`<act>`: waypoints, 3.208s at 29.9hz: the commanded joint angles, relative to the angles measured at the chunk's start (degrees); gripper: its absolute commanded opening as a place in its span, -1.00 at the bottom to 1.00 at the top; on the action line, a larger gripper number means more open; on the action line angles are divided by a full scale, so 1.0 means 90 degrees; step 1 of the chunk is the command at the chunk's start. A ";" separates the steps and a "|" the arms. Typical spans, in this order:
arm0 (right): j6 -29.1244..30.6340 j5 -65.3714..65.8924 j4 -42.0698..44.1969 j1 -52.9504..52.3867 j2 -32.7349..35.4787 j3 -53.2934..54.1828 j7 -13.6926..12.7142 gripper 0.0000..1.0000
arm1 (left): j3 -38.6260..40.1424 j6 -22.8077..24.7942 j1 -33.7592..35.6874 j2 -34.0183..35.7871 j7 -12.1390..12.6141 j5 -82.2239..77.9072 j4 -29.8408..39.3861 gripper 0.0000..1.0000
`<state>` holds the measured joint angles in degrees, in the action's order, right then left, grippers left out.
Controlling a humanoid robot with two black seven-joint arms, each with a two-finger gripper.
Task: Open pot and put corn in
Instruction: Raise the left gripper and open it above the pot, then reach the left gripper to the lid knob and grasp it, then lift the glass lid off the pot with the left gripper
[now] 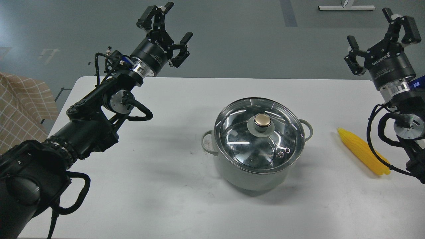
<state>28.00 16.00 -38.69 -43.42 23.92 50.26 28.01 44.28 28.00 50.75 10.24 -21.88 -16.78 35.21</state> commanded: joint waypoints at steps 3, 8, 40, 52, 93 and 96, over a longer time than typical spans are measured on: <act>0.0000 0.0000 -0.0018 0.0000 -0.0021 0.0002 -0.0001 1.00 | 0.0139 0.0000 -0.0072 -0.0005 -0.0001 0.0000 0.0102 0.96; 0.0000 0.0000 -0.0018 0.0000 -0.0050 0.0002 -0.0001 1.00 | 0.0148 0.0000 -0.0072 -0.0122 -0.0001 -0.0010 0.0209 0.96; -0.0113 0.0010 -0.0017 0.0176 0.0194 -0.0008 -0.0001 1.00 | -0.1061 -0.1059 0.1070 0.0825 -0.0059 -0.9704 0.4360 0.96; -0.0113 0.0019 -0.0027 0.0234 0.0136 -0.0018 -0.0001 1.00 | -0.2350 -0.1392 0.0875 0.0483 -0.0089 -1.1550 0.4331 0.95; -0.0143 0.0039 -0.0174 0.0449 0.0106 -0.0028 -0.0001 1.00 | -0.2332 -0.1597 0.0338 0.0102 -0.0059 -1.2024 0.3539 -0.83; -0.0143 0.0039 -0.0174 0.0449 0.0106 -0.0028 -0.0001 1.00 | -0.2283 -0.1597 0.0591 0.0131 -0.0069 -1.2024 0.3627 -0.84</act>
<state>26.72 16.34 -40.20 -39.38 24.88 50.01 28.00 23.37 13.61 54.13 11.18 -22.38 -125.00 67.15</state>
